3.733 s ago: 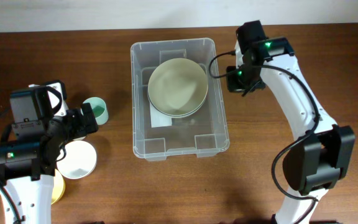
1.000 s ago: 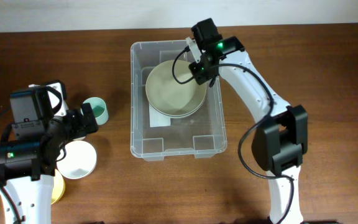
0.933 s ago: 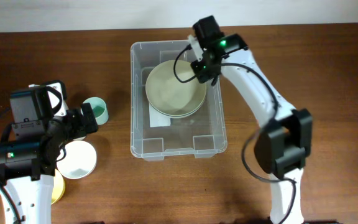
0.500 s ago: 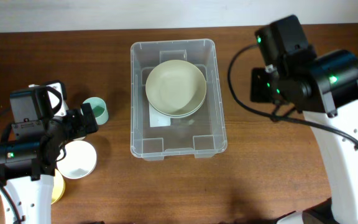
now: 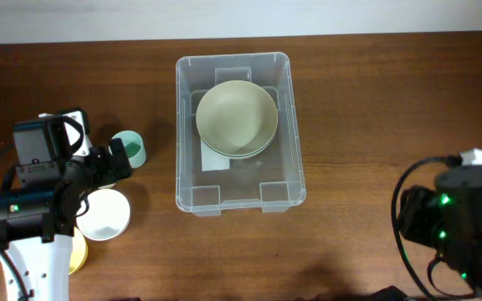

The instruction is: Pack container

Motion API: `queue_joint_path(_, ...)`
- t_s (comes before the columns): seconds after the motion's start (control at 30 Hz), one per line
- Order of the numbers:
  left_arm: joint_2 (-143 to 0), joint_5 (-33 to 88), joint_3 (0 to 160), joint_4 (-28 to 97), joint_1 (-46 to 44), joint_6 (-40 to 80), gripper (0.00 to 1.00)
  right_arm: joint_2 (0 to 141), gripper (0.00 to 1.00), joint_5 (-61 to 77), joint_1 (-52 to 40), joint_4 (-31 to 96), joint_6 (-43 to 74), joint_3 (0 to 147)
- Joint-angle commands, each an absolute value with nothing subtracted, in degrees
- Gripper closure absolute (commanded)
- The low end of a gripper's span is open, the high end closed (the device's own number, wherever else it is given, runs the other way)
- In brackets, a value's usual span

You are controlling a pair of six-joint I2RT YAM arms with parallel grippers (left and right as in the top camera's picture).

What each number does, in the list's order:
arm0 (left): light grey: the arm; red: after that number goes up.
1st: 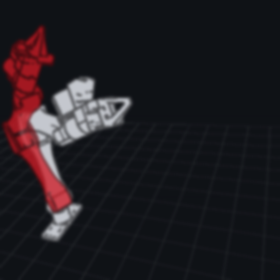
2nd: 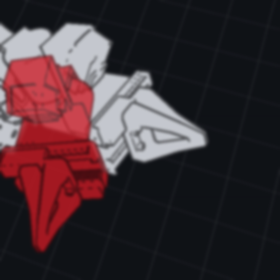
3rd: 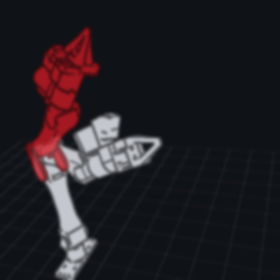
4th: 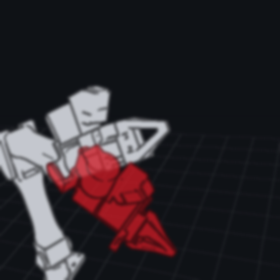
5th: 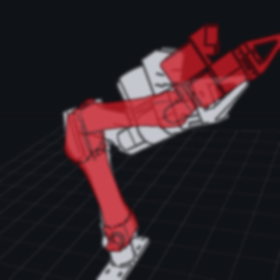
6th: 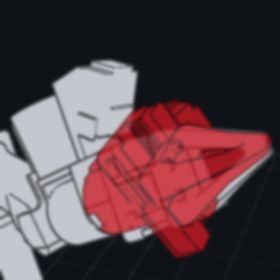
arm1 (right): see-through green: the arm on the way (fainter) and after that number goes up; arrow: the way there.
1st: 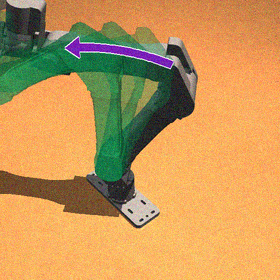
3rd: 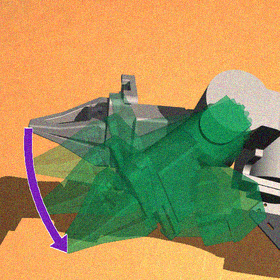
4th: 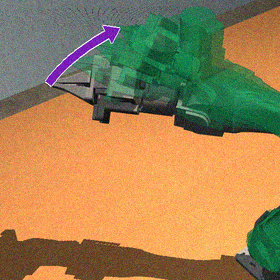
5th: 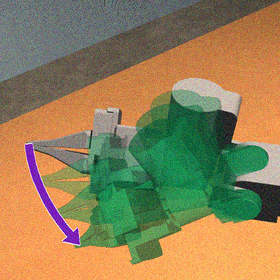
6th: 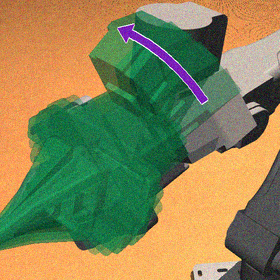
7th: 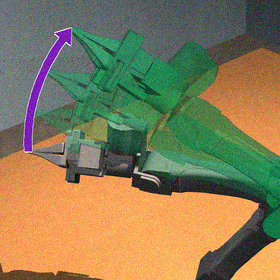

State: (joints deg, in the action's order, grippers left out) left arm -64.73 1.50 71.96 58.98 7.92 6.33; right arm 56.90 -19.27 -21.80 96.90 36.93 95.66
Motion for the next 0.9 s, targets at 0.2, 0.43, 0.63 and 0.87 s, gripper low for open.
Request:
queue_joint_path(0.2, -64.8, 1.7, 73.1, 58.9, 8.2, 6.8, 0.00, 55.3, 0.38, -24.2, -22.1, 94.8, 39.1, 88.0)
queue_joint_path(0.43, -66.7, 1.7, 74.5, 60.1, 8.2, 4.9, 0.01, 55.4, 0.31, -24.3, -22.1, 92.9, 39.1, 87.9)
queue_joint_path(0.63, -82.6, 0.8, 89.8, 66.5, 6.6, 3.0, 0.01, 58.8, 0.21, -30.3, -21.9, 90.0, 39.6, 87.7)
queue_joint_path(0.87, -97.0, -2.5, 95.6, 62.5, 2.6, 2.7, 0.01, 67.5, 0.16, -21.8, -11.0, 81.4, 26.1, 87.4)
